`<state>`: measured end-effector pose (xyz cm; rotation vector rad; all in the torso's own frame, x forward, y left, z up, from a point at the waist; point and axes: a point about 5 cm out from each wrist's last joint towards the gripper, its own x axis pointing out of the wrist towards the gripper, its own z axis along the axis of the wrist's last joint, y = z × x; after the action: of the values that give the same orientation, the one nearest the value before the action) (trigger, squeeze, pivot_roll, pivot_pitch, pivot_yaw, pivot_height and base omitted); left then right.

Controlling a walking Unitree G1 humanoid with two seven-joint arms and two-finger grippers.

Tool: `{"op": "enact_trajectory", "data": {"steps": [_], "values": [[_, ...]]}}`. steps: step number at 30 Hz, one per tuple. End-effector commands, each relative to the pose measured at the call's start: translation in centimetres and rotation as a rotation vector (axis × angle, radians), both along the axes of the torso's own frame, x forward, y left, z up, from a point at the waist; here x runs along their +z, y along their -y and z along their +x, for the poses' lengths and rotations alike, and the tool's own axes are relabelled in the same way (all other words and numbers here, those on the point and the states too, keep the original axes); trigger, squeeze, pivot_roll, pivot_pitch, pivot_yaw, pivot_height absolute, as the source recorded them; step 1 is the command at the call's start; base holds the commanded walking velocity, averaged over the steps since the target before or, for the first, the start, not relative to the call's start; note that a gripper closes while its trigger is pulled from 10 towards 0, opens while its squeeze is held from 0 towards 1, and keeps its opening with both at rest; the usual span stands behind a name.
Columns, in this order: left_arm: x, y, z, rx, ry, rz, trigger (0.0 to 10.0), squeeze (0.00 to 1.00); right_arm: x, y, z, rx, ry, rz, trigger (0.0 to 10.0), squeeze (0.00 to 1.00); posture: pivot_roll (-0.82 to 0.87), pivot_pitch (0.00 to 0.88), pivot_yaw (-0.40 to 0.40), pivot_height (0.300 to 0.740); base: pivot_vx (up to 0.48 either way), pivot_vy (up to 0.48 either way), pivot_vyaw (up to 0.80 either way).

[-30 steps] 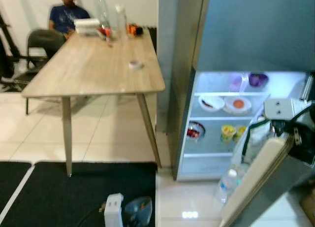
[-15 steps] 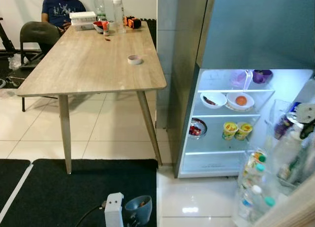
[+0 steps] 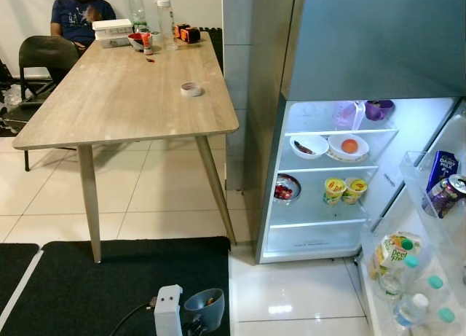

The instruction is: Restocking fridge

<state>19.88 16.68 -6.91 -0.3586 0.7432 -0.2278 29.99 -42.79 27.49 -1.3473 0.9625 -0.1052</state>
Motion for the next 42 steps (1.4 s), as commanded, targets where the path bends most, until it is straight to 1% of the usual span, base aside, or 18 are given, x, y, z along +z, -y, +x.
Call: {"op": "enact_trajectory", "data": {"steps": [1,2,3,8,11,13,15,20,23,26,28,29,30,31,32,36,39,42], "values": [[0.1,-0.4,0.1,0.0,0.006,0.018,10.0,0.0,0.7,-0.3,0.5,0.017,0.086,0.029,10.0,0.0,-0.11,0.0,-0.018,0.74,0.0,0.0,0.0],[0.1,-0.4,0.1,-0.002,0.008,0.02,10.0,0.0,0.9,-1.4,1.5,0.09,0.165,0.11,10.0,0.0,-0.1,0.0,-0.016,0.74,0.0,0.0,0.0],[0.1,-0.4,0.1,-0.002,0.008,0.02,10.0,0.0,0.9,-1.4,1.5,0.09,0.165,0.11,10.0,0.0,-0.1,0.0,-0.016,0.74,0.0,0.0,0.0],[0.2,-0.6,0.2,-0.007,0.011,0.031,10.0,0.0,1.2,-5.6,4.0,0.347,0.329,0.426,10.0,0.0,-0.1,0.0,-0.015,0.74,0.0,0.0,0.0],[0.3,-0.7,0.4,-0.009,0.019,0.043,10.0,0.0,0.8,-9.7,5.1,0.617,0.303,0.676,10.0,0.0,-0.1,0.0,-0.015,0.74,0.0,0.0,0.0],[0.3,-0.7,0.4,-0.009,0.019,0.043,10.0,0.0,0.8,-9.7,5.1,0.617,0.303,0.676,10.0,0.0,-0.1,0.0,-0.015,0.74,0.0,0.0,0.0],[0.4,-0.8,0.6,-0.011,0.028,0.057,10.0,0.0,-0.1,-12.5,5.1,0.797,0.232,0.836,10.0,0.0,-0.1,0.0,-0.012,0.74,0.0,0.0,0.0],[0.6,-0.9,0.9,-0.016,0.044,0.089,10.0,0.0,-2.3,-14.8,5.1,0.878,0.158,0.948,10.0,0.0,-0.1,0.0,-0.012,0.74,0.0,0.0,0.0],[0.8,-1.1,1.2,-0.012,0.057,0.12,10.0,0.0,-4.2,-15.8,5.4,0.867,0.135,0.986,10.0,0.0,-0.1,0.0,-0.015,0.74,0.0,0.0,0.0],[0.8,-1.1,1.2,-0.012,0.057,0.12,10.0,0.0,-4.2,-15.8,5.4,0.867,0.135,0.986,10.0,0.0,-0.1,0.0,-0.015,0.74,0.0,0.0,0.0],[0.9,-1.2,1.5,-0.007,0.065,0.144,10.0,0.0,-5.6,-16.6,5.6,0.857,0.127,1.023,10.0,0.0,-0.1,0.0,-0.014,0.74,0.0,0.0,0.0],[1.1,-1.4,1.8,-0.003,0.073,0.176,10.0,0.0,-7.8,-17.6,5.8,0.818,0.119,1.08,10.0,0.0,-0.1,0.0,-0.014,0.74,0.0,0.0,0.0],[1.1,-1.4,1.8,-0.003,0.073,0.176,10.0,0.0,-7.8,-17.6,5.8,0.818,0.119,1.08,10.0,0.0,-0.1,0.0,-0.014,0.74,0.0,0.0,0.0],[1.2,-1.5,2.0,-0.001,0.079,0.201,10.0,0.0,-10.2,-18.5,5.9,0.75,0.127,1.136,10.0,0.0,-0.1,0.0,-0.014,0.74,0.0,0.0,0.0],[1.2,-1.5,2.0,-0.001,0.079,0.201,10.0,0.0,-10.2,-18.5,5.9,0.75,0.127,1.136,10.0,0.0,-0.1,0.0,-0.014,0.74,0.0,0.0,0.0],[0.9,-1.8,1.6,-0.005,0.067,0.252,10.0,0.0,-19.8,-19.9,3.3,0.367,0.16,1.304,10.0,0.0,-0.11,0.0,-0.007,0.74,0.0,0.0,0.0],[0.8,-1.9,1.3,-0.001,0.061,0.262,10.0,0.0,-22.2,-19.8,2.0,0.248,0.162,1.315,10.0,0.0,-0.11,0.0,-0.007,0.74,0.0,0.0,0.0],[0.6,-2.1,0.9,0.019,0.046,0.278,10.0,0.0,-25.7,-18.7,-0.6,0.038,0.177,1.253,10.0,0.0,-0.1,0.0,-0.001,0.74,0.0,0.0,0.0]]}}
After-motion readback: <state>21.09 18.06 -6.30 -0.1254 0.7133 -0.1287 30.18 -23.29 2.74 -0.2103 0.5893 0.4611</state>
